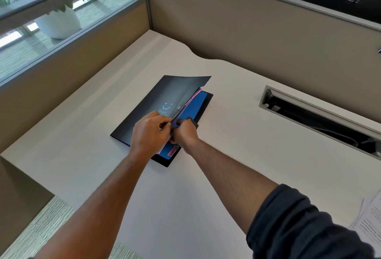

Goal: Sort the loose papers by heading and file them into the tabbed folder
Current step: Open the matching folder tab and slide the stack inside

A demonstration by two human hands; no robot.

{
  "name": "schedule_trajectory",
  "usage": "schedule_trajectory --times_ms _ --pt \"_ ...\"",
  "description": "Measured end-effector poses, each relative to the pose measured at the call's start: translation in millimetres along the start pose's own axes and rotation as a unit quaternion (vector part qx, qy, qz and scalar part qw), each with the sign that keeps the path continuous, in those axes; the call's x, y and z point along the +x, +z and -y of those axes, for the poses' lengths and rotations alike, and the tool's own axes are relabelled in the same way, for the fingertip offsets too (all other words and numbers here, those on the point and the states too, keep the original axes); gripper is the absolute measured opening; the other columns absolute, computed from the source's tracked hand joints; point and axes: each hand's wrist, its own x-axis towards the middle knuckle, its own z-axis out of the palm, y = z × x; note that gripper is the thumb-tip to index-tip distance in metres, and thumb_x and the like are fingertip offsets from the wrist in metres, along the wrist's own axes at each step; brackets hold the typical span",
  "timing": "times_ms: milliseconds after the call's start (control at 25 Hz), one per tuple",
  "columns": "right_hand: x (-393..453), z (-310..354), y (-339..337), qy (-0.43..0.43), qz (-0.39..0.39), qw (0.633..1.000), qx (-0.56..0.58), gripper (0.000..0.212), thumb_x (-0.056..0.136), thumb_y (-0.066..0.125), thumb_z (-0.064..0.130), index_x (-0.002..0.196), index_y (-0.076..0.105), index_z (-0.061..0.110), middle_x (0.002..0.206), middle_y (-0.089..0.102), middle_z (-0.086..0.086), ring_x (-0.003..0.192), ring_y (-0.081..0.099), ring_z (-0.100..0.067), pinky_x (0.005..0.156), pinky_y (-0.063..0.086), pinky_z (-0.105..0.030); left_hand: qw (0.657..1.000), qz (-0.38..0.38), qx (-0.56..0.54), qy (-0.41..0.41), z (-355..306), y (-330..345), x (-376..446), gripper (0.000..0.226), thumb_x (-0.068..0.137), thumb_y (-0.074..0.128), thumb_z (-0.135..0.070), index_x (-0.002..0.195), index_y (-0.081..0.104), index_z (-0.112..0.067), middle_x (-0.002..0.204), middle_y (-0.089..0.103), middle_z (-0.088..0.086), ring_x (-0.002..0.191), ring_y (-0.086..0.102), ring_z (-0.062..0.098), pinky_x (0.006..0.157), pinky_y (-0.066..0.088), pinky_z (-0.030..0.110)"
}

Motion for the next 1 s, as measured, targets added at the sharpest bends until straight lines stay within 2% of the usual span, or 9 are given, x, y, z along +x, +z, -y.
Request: schedule_trajectory --times_ms 80,240,320,400,560,720,800,880,1000 --pt "-4 6 1 0.011 0.024 0.999 0.039 0.019 0.089 0.046 0.014 0.097 0.063 0.011 0.081 0.062 -0.010 0.078 0.060 -0.022 0.061 0.052 -0.031 1.000 0.002 -0.005 -0.003 0 1 0 0.012 0.088 0.073 -0.014 0.097 0.081 -0.016 0.091 0.071 -0.002 0.078 0.068 0.015 0.065 0.060 0.039" --pt "-3 5 -4 0.020 0.032 0.997 0.065 0.024 0.097 0.037 0.007 0.103 0.061 0.009 0.083 0.059 -0.014 0.077 0.058 -0.022 0.058 0.050 -0.032 1.000 0.004 -0.004 -0.007 -1 4 -1 0.012 0.090 0.073 -0.014 0.100 0.080 -0.015 0.093 0.072 0.000 0.083 0.068 0.016 0.067 0.061 0.040" --pt "1 1 -8 -0.007 0.040 0.999 0.001 0.022 0.096 0.042 0.005 0.104 0.063 0.004 0.090 0.060 -0.017 0.080 0.060 -0.027 0.063 0.054 -0.035 1.000 0.002 0.000 -0.009 0 7 -2 0.013 0.090 0.073 -0.016 0.100 0.081 -0.017 0.094 0.072 0.000 0.083 0.068 0.016 0.067 0.060 0.037" --pt "1 -3 -16 -0.067 0.026 0.988 -0.138 0.014 0.099 0.053 0.010 0.103 0.063 0.001 0.089 0.064 -0.017 0.075 0.063 -0.025 0.061 0.059 -0.035 1.000 0.008 0.007 -0.011 2 12 -4 0.014 0.090 0.073 -0.019 0.102 0.080 -0.019 0.096 0.073 -0.002 0.083 0.068 0.014 0.066 0.059 0.036" --pt "-9 -7 -35 -0.113 0.012 0.956 -0.269 0.016 0.104 0.053 0.028 0.097 0.059 0.015 0.082 0.068 -0.010 0.065 0.064 -0.019 0.052 0.055 -0.030 0.999 0.034 0.022 -0.013 6 25 -9 0.016 0.092 0.070 -0.020 0.104 0.080 -0.023 0.094 0.071 -0.006 0.080 0.065 0.012 0.067 0.058 0.036" --pt "-22 -16 -51 -0.152 0.013 0.912 -0.381 0.021 0.104 0.049 0.031 0.117 0.055 0.015 0.094 0.073 -0.010 0.076 0.073 -0.025 0.064 0.063 -0.041 0.996 0.069 0.063 -0.014 6 36 -14 0.017 0.093 0.067 -0.024 0.106 0.078 -0.027 0.092 0.067 -0.009 0.082 0.060 0.010 0.064 0.057 0.035" --pt "-33 -21 -63 -0.154 0.030 0.912 -0.380 0.031 0.103 0.050 0.027 0.132 0.051 0.016 0.099 0.072 -0.011 0.080 0.074 -0.026 0.063 0.060 -0.037 0.993 0.080 0.085 -0.010 2 42 -17 0.014 0.093 0.067 -0.024 0.104 0.076 -0.026 0.092 0.064 -0.009 0.083 0.057 0.011 0.062 0.054 0.033" --pt "-42 -29 -77 -0.144 0.041 0.920 -0.363 0.050 0.103 0.052 0.026 0.151 0.041 0.020 0.103 0.073 -0.012 0.078 0.070 -0.022 0.061 0.052 -0.028 0.992 0.087 0.094 -0.004 0 48 -21 0.014 0.093 0.068 -0.023 0.105 0.075 -0.023 0.094 0.063 -0.007 0.084 0.055 0.012 0.062 0.050 0.029" --pt "-54 -49 -99 -0.138 0.039 0.921 -0.363 0.052 0.102 0.054 0.028 0.152 0.043 0.019 0.106 0.074 -0.009 0.077 0.068 -0.016 0.071 0.055 -0.028 0.991 0.094 0.093 -0.006 0 57 -26 0.018 0.093 0.069 -0.020 0.111 0.073 -0.017 0.097 0.061 -0.004 0.090 0.053 0.012 0.067 0.051 0.029"
